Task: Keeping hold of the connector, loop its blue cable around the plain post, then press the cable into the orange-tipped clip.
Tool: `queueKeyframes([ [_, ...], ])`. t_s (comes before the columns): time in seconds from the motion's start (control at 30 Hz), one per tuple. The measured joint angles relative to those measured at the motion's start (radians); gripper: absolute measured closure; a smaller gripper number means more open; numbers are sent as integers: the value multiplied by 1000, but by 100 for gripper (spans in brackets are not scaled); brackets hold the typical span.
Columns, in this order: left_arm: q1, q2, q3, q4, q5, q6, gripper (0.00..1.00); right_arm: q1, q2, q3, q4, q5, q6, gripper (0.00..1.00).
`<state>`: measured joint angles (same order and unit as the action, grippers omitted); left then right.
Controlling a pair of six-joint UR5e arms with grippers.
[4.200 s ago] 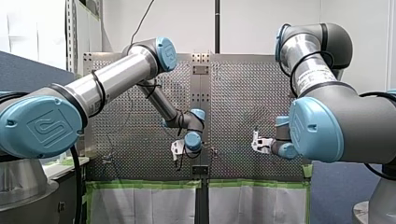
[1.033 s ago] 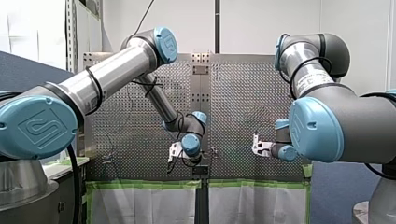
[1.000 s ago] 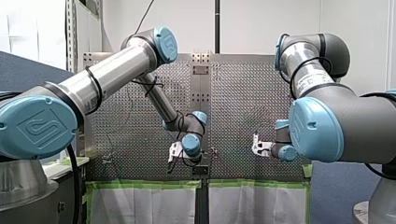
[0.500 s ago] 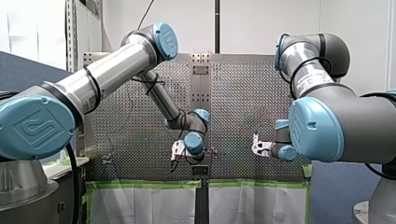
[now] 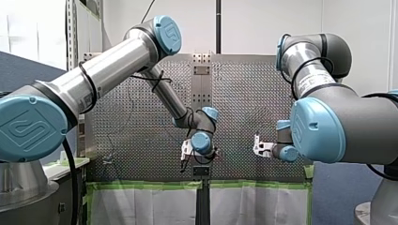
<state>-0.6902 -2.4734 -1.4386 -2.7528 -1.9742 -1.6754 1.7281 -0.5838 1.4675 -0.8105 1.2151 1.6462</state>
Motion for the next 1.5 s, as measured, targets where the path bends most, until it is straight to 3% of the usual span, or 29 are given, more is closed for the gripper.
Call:
queueKeyframes([
  [0.27, -5, -1, -12, 34, 4, -3, 0, 0, 0, 0, 0, 0, 1, 100],
  [1.33, 1, -1, -28, 32, -16, -19, 0, -2, 0, -2, 8, 0, 0, 100],
  [1.5, -1, 0, -29, 15, -37, -18, 0, -2, 0, -2, 8, 0, 1, 100],
])
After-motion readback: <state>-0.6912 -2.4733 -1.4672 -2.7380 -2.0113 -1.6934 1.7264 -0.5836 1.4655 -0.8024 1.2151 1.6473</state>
